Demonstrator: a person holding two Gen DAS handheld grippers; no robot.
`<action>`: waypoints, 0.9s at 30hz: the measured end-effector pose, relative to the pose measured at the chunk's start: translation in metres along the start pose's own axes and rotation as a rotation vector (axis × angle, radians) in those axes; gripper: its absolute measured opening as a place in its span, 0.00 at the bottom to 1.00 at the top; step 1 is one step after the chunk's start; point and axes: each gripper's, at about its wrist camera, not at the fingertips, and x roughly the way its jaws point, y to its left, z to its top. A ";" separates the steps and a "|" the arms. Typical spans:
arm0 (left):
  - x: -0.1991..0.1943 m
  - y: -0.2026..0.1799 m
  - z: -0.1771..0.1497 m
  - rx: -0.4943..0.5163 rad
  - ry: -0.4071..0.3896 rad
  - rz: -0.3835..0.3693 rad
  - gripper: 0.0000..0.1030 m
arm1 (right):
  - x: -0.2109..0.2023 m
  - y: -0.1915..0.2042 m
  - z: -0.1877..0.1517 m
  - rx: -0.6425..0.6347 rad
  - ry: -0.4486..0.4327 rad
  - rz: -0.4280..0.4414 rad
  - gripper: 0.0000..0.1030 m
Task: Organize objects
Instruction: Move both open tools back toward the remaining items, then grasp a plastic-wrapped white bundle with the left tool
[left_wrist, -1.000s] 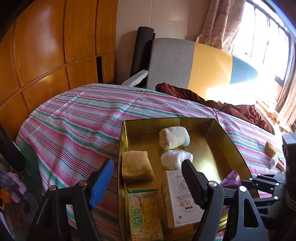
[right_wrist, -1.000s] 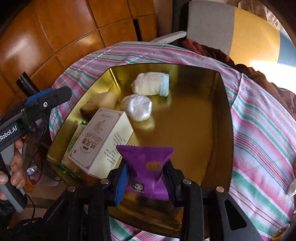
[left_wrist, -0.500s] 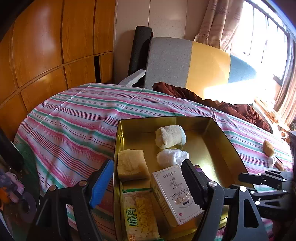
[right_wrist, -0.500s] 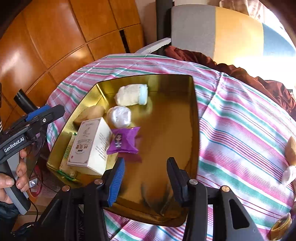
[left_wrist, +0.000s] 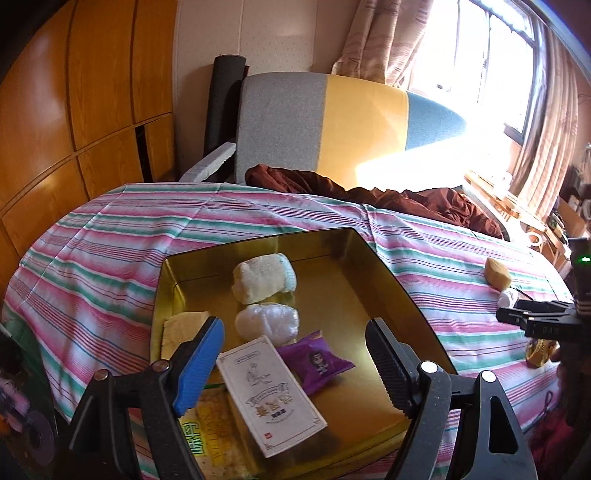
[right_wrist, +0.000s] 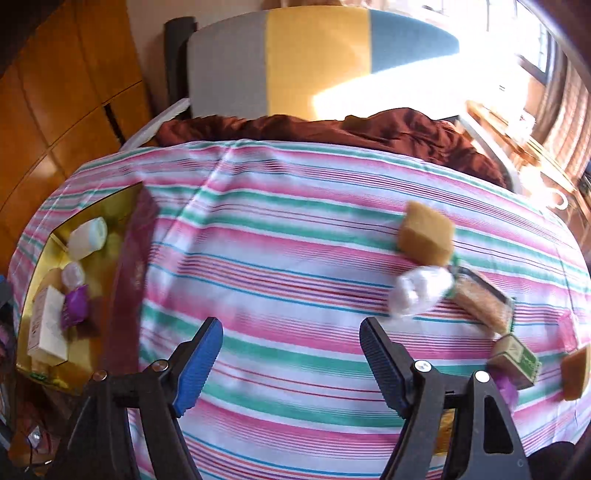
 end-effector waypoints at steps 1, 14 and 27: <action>0.000 -0.008 0.001 0.016 -0.001 -0.015 0.78 | -0.002 -0.021 0.001 0.048 -0.010 -0.030 0.76; 0.030 -0.142 0.015 0.220 0.058 -0.224 0.81 | -0.037 -0.221 -0.059 0.897 -0.171 -0.154 0.79; 0.101 -0.264 0.010 0.382 0.166 -0.314 0.83 | -0.049 -0.230 -0.073 0.987 -0.259 -0.078 0.79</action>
